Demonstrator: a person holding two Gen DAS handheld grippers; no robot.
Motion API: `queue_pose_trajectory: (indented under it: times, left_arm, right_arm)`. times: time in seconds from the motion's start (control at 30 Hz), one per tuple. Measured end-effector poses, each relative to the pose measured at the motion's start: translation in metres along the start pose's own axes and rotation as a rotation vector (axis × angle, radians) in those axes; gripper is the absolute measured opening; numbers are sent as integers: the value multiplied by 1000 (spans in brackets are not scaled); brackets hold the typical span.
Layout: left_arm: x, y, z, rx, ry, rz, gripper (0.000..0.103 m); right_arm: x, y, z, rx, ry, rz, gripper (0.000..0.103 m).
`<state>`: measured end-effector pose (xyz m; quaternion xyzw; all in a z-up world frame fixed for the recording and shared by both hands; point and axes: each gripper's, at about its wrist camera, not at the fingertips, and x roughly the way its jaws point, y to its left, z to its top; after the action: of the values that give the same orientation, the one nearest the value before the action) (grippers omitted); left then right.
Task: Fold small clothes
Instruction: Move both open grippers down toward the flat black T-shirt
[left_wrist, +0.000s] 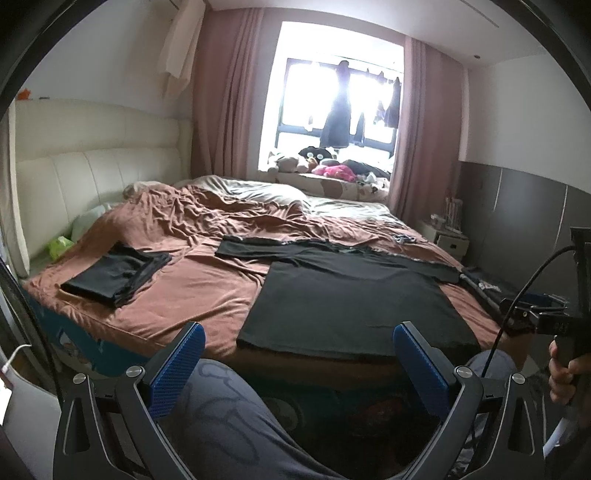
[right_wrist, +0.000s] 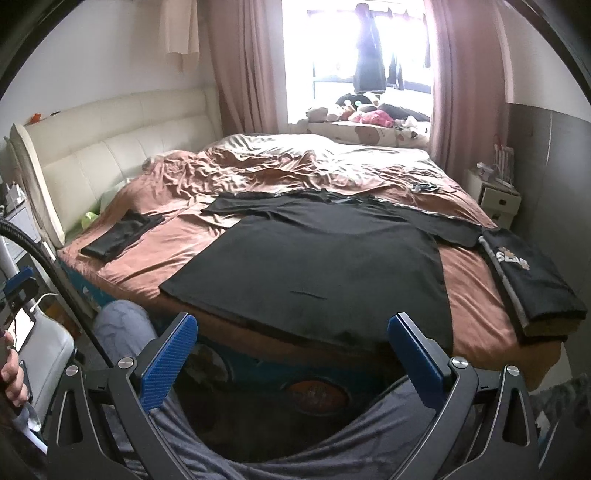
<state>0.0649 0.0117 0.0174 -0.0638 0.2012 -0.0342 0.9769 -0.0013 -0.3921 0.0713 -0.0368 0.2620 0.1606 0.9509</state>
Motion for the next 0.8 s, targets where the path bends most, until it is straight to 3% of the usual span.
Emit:
queue_pose_trajectory:
  times: [0.33,0.8]
  left_arm:
    - [52,26,35,-29,39,80,103]
    - [123,87,77,-67,79,215,102]
  right_arm:
    - [68,-1,46,-73,45,17,103]
    - [162,-26,92,-46,114,17,103]
